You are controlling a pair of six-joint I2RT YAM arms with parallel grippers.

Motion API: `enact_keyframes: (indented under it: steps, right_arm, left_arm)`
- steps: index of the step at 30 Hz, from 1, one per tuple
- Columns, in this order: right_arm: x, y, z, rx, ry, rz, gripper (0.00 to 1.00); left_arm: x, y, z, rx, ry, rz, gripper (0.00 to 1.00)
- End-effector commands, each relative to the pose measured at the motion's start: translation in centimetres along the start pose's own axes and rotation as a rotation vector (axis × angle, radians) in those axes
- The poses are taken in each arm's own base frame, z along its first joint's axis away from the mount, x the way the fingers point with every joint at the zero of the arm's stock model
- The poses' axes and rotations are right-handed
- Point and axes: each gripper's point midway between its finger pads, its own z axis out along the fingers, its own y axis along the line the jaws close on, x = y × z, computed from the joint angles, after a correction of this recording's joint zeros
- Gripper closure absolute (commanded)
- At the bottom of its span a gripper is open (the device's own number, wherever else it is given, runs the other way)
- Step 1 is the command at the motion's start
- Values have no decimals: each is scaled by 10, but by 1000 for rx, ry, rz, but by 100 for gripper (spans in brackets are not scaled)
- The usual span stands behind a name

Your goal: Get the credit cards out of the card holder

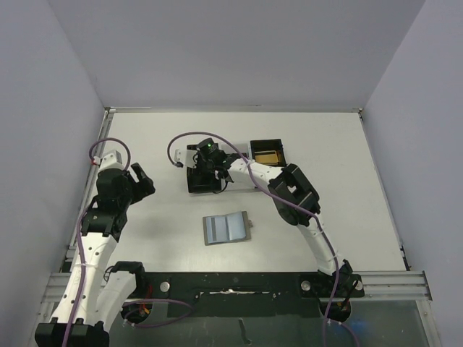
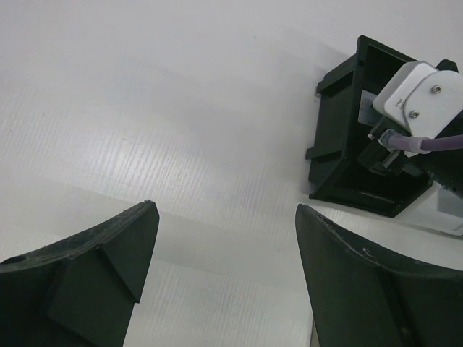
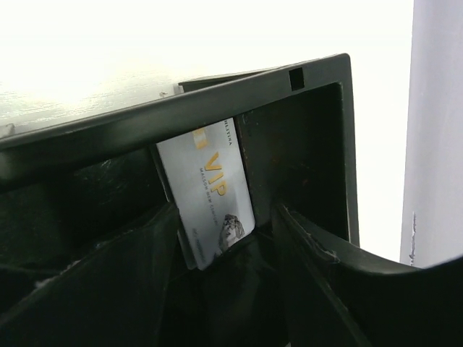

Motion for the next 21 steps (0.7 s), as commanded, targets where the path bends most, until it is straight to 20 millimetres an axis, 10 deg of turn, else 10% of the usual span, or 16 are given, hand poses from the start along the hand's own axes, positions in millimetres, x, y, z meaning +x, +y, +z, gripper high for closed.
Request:
enact_keyframes:
  steps: [1,14,21]
  right_arm:
    - [-29,-28,-14,38,-72,61,44]
    - [-33,-42,-14,84,-64,157,40]
    - [-67,-78,-63,167,-209,398,41]
  left_arm:
    - [-13,-8,2,37,-43,7,24]
    - [-8,-9,6,43,-17,15,24]
    - [-8,-9,6,44,-18,16,24]
